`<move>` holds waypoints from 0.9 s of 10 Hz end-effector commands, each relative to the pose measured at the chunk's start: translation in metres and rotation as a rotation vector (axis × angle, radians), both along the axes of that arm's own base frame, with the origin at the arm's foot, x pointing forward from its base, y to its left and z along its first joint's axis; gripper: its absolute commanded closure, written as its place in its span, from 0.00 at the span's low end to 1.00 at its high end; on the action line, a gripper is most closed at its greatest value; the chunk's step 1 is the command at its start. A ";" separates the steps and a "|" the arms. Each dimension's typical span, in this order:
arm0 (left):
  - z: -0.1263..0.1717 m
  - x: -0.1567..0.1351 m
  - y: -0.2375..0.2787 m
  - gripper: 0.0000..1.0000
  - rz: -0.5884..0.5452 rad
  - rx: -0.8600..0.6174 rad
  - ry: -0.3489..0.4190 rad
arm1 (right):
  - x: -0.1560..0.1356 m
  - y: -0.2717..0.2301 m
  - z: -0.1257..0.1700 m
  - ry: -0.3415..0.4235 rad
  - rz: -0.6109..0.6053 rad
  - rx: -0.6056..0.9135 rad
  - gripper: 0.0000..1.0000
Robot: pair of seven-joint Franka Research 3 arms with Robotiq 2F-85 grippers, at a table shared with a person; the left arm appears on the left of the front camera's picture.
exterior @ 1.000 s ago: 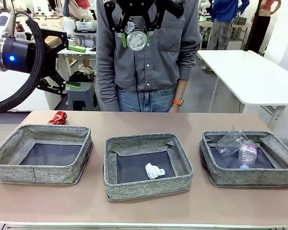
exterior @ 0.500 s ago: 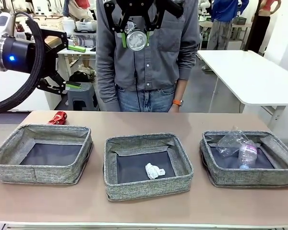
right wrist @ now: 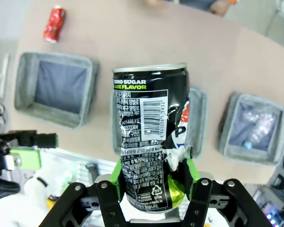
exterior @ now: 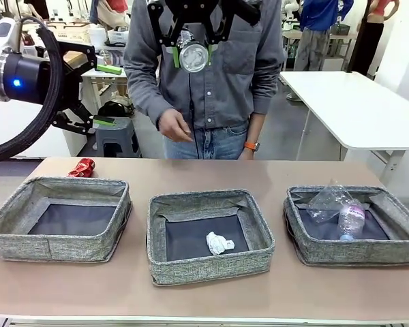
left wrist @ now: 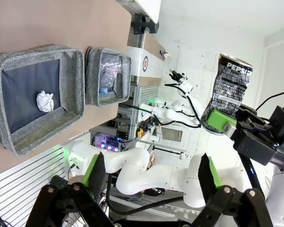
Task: Sort the waste into the appropriate baskets.
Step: Place the picked waste into the Fabric basket indicated by the person.
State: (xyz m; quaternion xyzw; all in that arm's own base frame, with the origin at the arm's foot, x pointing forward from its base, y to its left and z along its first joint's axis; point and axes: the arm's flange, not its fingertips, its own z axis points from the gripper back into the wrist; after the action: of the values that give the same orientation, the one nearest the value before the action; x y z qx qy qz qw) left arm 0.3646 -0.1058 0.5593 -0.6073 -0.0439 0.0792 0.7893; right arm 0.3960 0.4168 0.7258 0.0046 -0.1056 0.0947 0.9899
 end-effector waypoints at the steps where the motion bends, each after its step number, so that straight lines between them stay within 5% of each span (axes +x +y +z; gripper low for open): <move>1: 0.001 -0.001 -0.002 0.00 0.012 -0.024 0.002 | -0.003 -0.002 0.000 0.008 0.006 0.011 0.47; 9: 0.001 -0.001 -0.002 0.00 0.012 -0.024 0.002 | -0.003 -0.002 0.000 0.008 0.006 0.011 0.47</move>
State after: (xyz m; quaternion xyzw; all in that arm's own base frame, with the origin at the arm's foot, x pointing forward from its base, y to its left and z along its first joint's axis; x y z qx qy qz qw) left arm 0.3646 -0.1058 0.5593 -0.6073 -0.0439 0.0792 0.7893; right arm 0.3960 0.4168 0.7257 0.0045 -0.1055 0.0948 0.9899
